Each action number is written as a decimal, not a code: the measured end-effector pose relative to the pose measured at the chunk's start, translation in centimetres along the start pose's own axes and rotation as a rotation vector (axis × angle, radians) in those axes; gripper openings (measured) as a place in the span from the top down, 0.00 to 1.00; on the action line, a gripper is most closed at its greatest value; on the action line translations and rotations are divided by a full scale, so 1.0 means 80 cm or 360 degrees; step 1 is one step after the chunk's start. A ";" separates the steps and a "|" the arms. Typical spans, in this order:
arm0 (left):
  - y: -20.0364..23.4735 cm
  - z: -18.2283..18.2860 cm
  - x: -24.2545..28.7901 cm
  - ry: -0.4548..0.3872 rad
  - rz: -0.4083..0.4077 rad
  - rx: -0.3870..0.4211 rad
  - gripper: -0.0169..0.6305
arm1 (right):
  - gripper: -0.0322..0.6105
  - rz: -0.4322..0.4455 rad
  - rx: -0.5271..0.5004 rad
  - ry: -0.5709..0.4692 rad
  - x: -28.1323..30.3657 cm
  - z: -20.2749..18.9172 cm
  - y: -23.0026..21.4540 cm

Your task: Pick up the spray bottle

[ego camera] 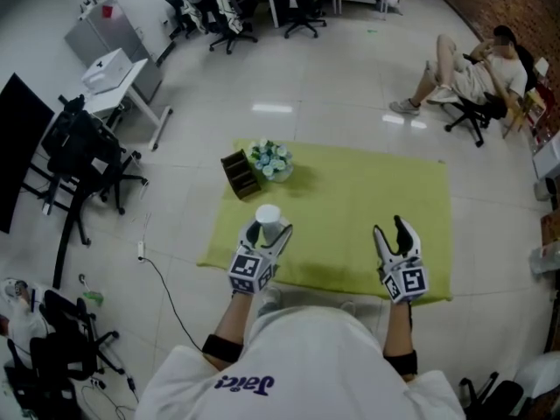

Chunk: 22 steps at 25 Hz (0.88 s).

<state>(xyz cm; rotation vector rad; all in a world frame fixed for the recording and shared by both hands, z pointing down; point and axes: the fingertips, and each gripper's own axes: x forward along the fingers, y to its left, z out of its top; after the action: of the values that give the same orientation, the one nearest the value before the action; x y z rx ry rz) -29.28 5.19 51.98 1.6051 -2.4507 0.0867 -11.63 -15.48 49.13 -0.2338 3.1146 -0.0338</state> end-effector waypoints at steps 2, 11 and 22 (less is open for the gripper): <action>0.008 0.001 -0.004 -0.0022 0.0009 -0.0020 0.46 | 0.55 -0.0023 0.0012 -0.0003 0.001 -0.002 0.002; 0.018 0.005 0.005 -0.0059 -0.0023 0.0010 0.46 | 0.57 -0.0099 -0.0001 0.0066 0.002 -0.024 0.012; 0.010 0.015 0.024 -0.0081 -0.0091 0.0099 0.46 | 0.58 -0.0122 -0.0031 0.0086 0.013 -0.027 0.014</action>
<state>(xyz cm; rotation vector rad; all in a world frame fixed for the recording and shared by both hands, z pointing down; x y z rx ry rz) -30.88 3.62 51.27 1.7224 -2.4607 0.1152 -12.85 -14.45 51.22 -0.3588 3.1594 -0.0106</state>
